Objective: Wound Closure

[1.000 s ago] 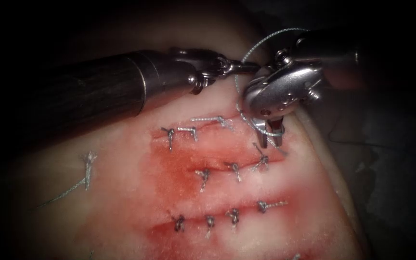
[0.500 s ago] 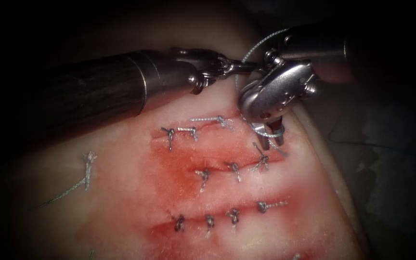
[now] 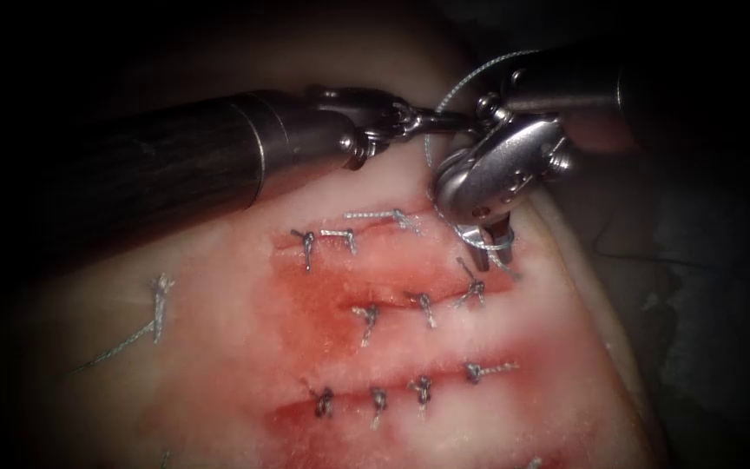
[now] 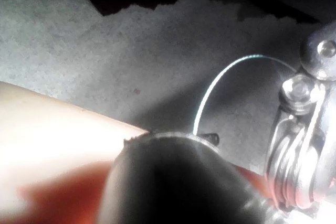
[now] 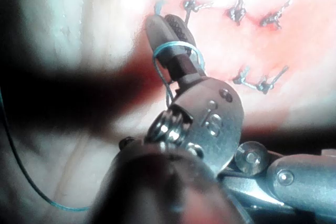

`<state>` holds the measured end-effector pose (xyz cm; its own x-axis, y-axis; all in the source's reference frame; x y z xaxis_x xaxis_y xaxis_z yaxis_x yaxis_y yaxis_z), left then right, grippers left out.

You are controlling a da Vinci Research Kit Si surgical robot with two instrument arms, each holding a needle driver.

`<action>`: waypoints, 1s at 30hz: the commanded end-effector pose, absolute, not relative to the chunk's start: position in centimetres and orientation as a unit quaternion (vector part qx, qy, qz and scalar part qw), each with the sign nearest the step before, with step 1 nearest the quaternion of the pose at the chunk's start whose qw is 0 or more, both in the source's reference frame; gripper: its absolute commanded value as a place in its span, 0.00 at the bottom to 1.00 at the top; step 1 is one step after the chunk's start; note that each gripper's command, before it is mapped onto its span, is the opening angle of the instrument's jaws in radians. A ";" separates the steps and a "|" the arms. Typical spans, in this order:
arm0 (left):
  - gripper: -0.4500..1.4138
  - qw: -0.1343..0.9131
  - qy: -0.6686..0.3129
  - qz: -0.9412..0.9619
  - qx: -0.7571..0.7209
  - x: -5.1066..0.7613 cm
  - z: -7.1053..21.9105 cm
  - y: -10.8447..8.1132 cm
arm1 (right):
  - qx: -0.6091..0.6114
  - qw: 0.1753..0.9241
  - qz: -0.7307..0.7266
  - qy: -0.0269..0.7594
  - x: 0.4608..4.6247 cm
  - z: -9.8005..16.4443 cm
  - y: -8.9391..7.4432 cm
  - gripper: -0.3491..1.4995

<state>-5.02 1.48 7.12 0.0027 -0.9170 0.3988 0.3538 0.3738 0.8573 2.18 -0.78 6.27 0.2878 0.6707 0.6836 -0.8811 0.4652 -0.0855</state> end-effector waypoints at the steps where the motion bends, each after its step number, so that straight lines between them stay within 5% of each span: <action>1: 0.00 0.652 -0.514 -0.486 0.274 -5.07 7.1 1.6 | 0.155 0.792 0.491 -0.329 2.27 6.3 -0.7 0.14; 5: 0.00 0.652 -0.514 -0.486 0.274 -5.07 7.1 1.6 | 0.159 0.797 0.483 -0.326 2.29 6.3 -0.7 0.00; 30: 0.00 0.656 -0.511 -0.480 0.280 -4.95 6.9 1.4 | 0.184 0.750 0.557 -0.305 2.33 6.0 -0.4 0.00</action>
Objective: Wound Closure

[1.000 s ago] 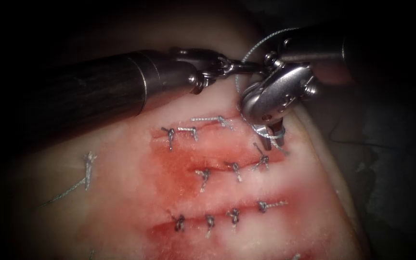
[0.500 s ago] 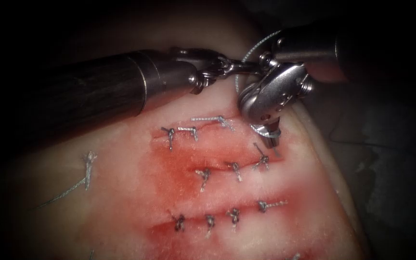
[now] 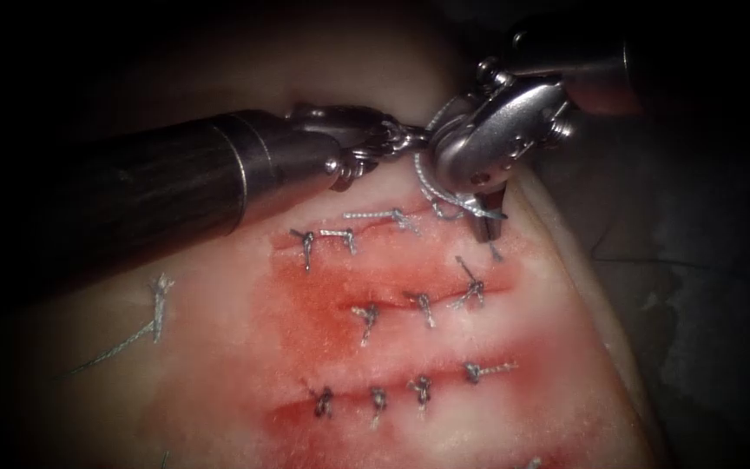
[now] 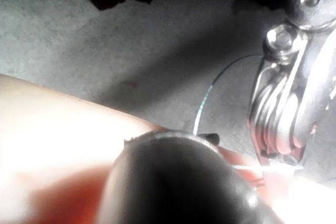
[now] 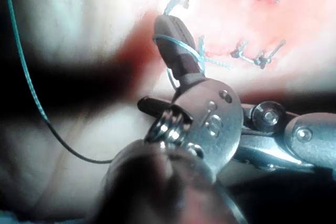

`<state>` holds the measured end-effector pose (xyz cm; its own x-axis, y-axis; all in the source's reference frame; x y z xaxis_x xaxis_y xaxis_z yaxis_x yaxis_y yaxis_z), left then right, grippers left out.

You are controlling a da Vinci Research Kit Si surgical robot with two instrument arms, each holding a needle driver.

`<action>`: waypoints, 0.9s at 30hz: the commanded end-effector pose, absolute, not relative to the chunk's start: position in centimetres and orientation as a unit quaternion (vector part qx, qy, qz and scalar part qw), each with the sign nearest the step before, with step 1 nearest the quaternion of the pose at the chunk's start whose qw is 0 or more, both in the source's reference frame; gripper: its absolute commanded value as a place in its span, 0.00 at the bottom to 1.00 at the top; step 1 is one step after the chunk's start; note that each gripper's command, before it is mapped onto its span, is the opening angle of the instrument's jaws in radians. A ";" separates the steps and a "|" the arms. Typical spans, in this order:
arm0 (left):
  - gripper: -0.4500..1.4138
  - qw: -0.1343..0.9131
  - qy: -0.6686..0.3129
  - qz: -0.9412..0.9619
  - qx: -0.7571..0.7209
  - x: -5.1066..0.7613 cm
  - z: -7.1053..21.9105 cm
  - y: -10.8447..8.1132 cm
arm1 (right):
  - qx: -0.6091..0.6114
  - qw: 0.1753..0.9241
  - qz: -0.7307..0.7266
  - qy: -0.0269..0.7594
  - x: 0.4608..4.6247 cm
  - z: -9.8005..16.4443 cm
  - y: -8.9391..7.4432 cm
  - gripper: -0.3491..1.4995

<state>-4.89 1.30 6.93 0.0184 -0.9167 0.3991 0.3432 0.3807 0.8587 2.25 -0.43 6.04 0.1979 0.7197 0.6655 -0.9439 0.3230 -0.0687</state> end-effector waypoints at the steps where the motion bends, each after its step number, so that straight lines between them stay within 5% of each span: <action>1: 0.00 0.657 -0.510 -0.480 0.280 -4.94 6.9 1.4 | 0.189 0.745 0.565 -0.301 2.32 6.0 -0.4 0.00; 16: 0.00 0.673 -0.492 -0.478 0.276 -4.78 6.8 1.2 | 0.206 0.647 0.690 -0.250 2.25 6.0 -0.2 0.00; 27: 0.00 0.710 -0.443 -0.485 0.255 -4.49 6.7 1.0 | 0.260 0.501 0.790 -0.239 2.21 6.1 -0.1 0.00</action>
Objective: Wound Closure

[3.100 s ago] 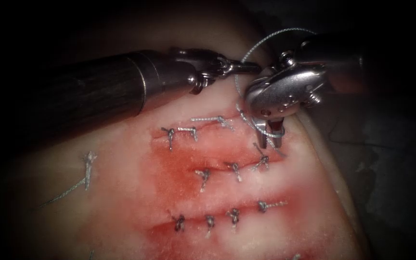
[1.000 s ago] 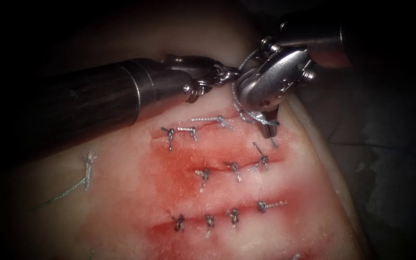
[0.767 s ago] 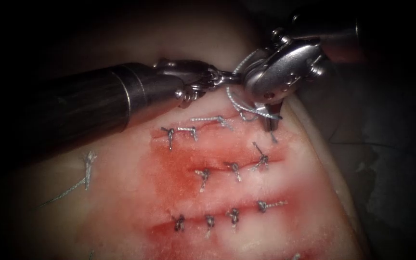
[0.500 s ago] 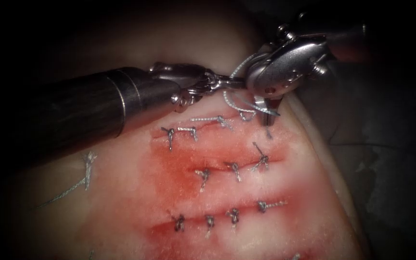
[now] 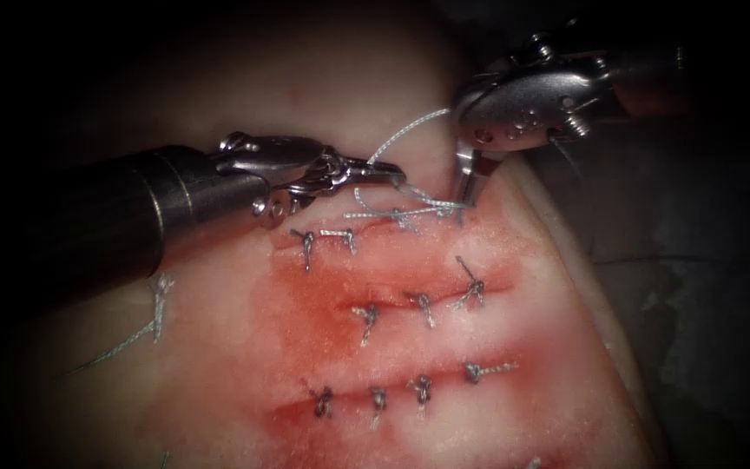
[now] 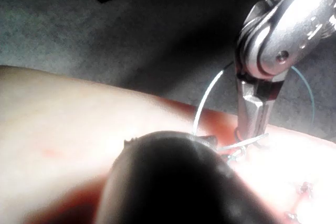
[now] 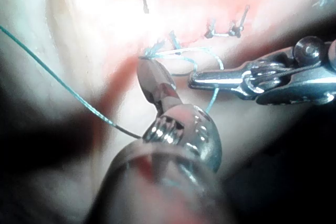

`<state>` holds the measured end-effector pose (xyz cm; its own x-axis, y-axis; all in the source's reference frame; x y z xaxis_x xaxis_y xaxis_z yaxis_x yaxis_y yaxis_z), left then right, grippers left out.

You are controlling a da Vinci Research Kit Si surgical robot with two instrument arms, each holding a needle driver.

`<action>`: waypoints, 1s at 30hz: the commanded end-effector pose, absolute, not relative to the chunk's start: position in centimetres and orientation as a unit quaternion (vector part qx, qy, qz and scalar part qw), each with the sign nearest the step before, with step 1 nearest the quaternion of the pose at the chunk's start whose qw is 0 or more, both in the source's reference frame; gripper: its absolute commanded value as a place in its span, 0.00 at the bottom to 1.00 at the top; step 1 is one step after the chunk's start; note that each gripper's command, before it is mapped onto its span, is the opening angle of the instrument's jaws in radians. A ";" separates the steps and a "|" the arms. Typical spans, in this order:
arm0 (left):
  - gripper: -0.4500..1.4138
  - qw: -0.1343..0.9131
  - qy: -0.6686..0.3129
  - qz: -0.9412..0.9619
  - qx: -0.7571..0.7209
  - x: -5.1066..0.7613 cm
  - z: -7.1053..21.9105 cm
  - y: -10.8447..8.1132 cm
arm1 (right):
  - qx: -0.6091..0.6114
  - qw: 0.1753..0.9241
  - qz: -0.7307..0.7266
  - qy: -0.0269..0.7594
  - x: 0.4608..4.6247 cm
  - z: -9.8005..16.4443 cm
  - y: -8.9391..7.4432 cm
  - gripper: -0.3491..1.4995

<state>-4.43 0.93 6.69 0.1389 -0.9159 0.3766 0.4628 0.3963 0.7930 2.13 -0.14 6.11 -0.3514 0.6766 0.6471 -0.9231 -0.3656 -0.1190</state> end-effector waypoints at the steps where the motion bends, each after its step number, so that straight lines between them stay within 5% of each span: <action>1: 0.00 0.712 -0.439 -0.486 0.253 -4.50 6.7 1.0 | 0.268 0.485 0.797 -0.239 2.20 6.1 -0.1 0.00; 8: 0.00 0.722 -0.423 -0.486 0.252 -4.54 6.6 0.8 | 0.275 0.306 0.878 -0.246 2.12 6.2 -0.1 0.00; 13: 0.00 0.729 -0.414 -0.479 0.262 -4.57 6.5 0.6 | 0.278 0.066 0.944 -0.163 2.04 6.3 -0.2 0.00; 30: 0.00 0.726 -0.407 -0.471 0.292 -4.85 5.8 0.2 | 0.219 -0.161 0.960 -0.064 1.96 6.6 -0.2 0.00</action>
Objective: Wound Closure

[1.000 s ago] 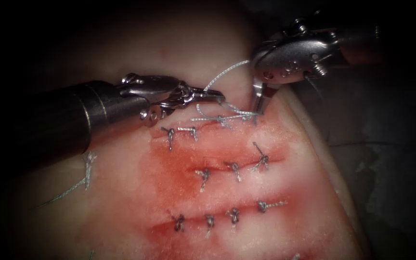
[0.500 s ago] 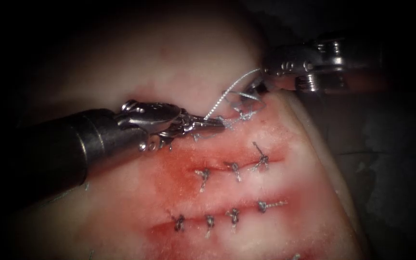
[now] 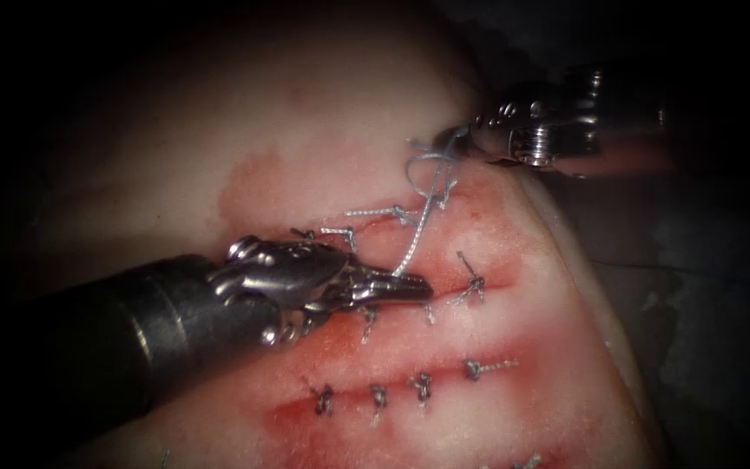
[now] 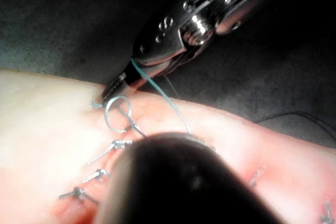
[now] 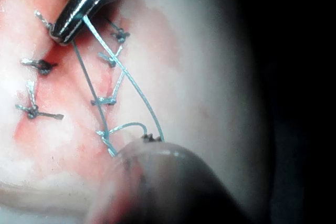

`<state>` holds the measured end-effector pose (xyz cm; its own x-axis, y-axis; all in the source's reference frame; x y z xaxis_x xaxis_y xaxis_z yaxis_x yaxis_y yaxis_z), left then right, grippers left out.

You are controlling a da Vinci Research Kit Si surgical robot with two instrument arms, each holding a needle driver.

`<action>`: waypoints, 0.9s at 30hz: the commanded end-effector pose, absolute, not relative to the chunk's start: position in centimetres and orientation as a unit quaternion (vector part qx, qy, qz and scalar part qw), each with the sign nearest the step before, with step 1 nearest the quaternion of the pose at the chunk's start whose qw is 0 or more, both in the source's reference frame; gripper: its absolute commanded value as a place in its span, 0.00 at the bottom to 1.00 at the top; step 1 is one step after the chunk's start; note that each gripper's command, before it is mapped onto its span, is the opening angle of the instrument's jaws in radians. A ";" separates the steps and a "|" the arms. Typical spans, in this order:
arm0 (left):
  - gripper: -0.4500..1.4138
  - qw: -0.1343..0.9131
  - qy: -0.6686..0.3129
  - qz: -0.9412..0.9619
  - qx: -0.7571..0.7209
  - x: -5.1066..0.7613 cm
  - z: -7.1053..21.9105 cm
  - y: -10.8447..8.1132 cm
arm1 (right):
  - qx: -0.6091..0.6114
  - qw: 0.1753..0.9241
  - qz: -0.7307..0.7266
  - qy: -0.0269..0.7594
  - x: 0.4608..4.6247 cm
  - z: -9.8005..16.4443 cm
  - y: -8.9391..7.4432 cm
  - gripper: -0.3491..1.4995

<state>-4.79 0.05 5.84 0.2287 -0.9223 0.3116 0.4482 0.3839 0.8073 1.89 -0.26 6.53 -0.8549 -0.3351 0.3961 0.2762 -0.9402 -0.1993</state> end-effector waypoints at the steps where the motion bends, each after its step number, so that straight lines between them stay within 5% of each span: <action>1: 0.00 0.721 -0.400 -0.476 0.308 -4.88 5.8 0.1 | -0.219 0.170 -0.959 0.054 1.95 6.7 -0.2 0.00; 27: 0.00 0.652 -0.298 -0.526 0.458 -4.75 5.0 -1.3 | -0.227 0.214 -0.948 0.055 1.96 6.6 -0.3 0.00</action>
